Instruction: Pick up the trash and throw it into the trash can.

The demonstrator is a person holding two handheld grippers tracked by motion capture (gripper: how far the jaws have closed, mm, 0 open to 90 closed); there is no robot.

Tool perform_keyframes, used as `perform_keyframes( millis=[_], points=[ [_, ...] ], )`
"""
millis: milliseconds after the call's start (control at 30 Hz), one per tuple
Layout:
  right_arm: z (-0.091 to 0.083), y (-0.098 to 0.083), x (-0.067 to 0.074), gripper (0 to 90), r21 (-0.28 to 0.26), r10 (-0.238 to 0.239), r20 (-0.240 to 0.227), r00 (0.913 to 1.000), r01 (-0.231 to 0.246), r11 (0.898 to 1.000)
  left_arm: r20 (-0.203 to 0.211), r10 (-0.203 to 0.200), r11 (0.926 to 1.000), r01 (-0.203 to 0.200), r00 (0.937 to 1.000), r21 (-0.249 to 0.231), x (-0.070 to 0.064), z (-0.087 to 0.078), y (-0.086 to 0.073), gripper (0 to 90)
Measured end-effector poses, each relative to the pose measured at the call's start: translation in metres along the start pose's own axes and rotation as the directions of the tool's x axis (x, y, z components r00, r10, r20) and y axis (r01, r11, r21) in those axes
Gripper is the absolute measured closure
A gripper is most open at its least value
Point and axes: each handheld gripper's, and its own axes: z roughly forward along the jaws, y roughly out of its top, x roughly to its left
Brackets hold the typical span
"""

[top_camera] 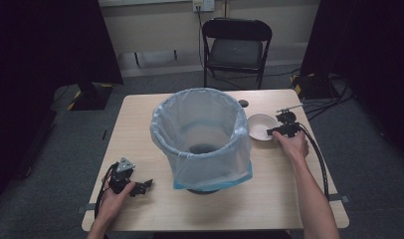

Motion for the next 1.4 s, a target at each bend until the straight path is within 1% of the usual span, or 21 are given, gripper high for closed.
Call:
perform_keyframes(
  millis=[33,67,100,133,167,200,233,267,333,400,433,500,667,700,767,933,1000,1067,1300,1333,1400],
  points=[
    [0.0,0.0,0.0,59.7,-0.001,-0.001,-0.01,1.0,0.001,1.0,0.0,0.0,1.0,0.0,1.0,0.0,0.0,0.0,0.0,0.0],
    [-0.001,0.0,0.001,64.9,0.0,0.003,-0.007,1.0,-0.003,1.0,0.0,0.0,1.0,0.0,1.0,0.0,0.0,0.0,0.0,0.0],
    [-0.001,-0.001,0.002,67.5,-0.007,-0.007,-0.013,0.9999,0.006,1.0,0.0,0.0,1.0,0.0,1.0,0.0,0.0,0.0,0.0,0.0],
    [-0.002,-0.001,0.004,68.6,-0.007,-0.006,-0.006,1.0,0.006,1.0,0.0,0.0,1.0,0.0,1.0,0.0,0.0,0.0,0.0,0.0],
    [-0.003,-0.001,0.005,71.7,-0.02,-0.009,-0.012,0.9999,0.009,1.0,0.0,0.0,1.0,0.0,1.0,0.0,0.0,0.0,0.0,0.0],
    [-0.005,-0.001,0.006,74.7,-0.025,0.002,-0.018,0.9998,-0.003,1.0,0.0,0.0,1.0,0.0,1.0,0.0,0.0,0.0,0.0,0.0],
    [-0.007,-0.001,0.007,77.2,-0.04,0.003,-0.02,0.9998,-0.004,0.999,0.0,0.0,1.0,0.0,1.0,0.0,0.0,0.0,0.0,0.0],
    [-0.009,-0.001,0.008,78.8,-0.054,0.006,-0.024,0.9997,-0.007,0.999,0.0,0.0,1.0,0.0,1.0,0.0,0.0,0.0,0.0,0.0],
    [-0.014,0.0,0.011,81.5,-0.069,-0.009,-0.026,0.9996,0.007,0.998,0.0,0.0,1.0,0.0,1.0,0.0,0.0,0.0,0.0,0.0],
    [-0.02,0.0,0.013,84.3,-0.087,-0.009,-0.027,0.9996,0.007,0.996,0.0,0.0,1.0,0.0,1.0,0.0,0.0,0.0,0.0,0.0],
    [-0.023,0.0,0.014,85.7,-0.092,-0.001,-0.023,0.9997,-0.001,0.996,0.0,0.0,1.0,0.0,1.0,0.0,0.0,0.0,0.0,0.0],
    [-0.028,0.0,0.014,86.1,-0.118,0.01,-0.031,0.9995,-0.013,0.993,0.0,0.0,1.0,0.0,1.0,0.0,0.0,0.0,0.0,0.0],
    [-0.042,0.001,0.016,87.0,-0.147,0.006,-0.029,0.9996,-0.01,0.989,0.0,0.0,1.0,0.0,1.0,-0.001,0.0,0.0,0.0,0.0],
    [-0.044,0.001,0.016,87.0,-0.158,-0.002,-0.025,0.9997,-0.002,0.987,0.0,0.0,1.0,0.0,1.0,-0.001,0.0,0.0,0.0,0.0],
    [-0.051,0.002,0.017,87.0,-0.182,-0.003,-0.025,0.9997,-0.002,0.983,0.0,-0.001,1.0,0.001,1.0,-0.001,0.0,0.0,0.0,0.0],
    [-0.071,0.004,0.025,87.1,-0.243,-0.023,-0.021,0.9995,0.017,0.97,0.0,0.0,1.0,0.0,1.0,-0.001,0.0,0.0,0.0,0.0],
    [-0.08,0.005,0.029,87.1,-0.277,-0.025,-0.026,0.9993,0.017,0.961,0.0,0.0,1.0,0.0,1.0,0.0,0.0,0.0,0.0,0.0],
    [-0.089,0.007,0.033,87.2,-0.309,-0.039,-0.019,0.999,0.031,0.95,0.0,0.0,1.0,0.0,1.0,0.0,0.0,0.0,0.0,0.0],
    [-0.116,0.016,0.045,87.2,-0.395,-0.05,-0.012,0.9987,0.042,0.918,0.0,0.0,1.0,0.0,1.0,0.0,0.0,0.0,0.0,0.0],
    [-0.119,0.017,0.046,87.2,-0.399,-0.051,-0.009,0.9987,0.043,0.916,0.0,0.0,1.0,0.0,1.0,0.0,0.0,0.0,0.0,0.0],
    [-0.124,0.02,0.048,87.2,-0.42,-0.049,-0.015,0.9987,0.038,0.907,0.0,0.0,1.0,0.0,1.0,0.0,0.0,0.0,0.0,0.0]
  ],
)
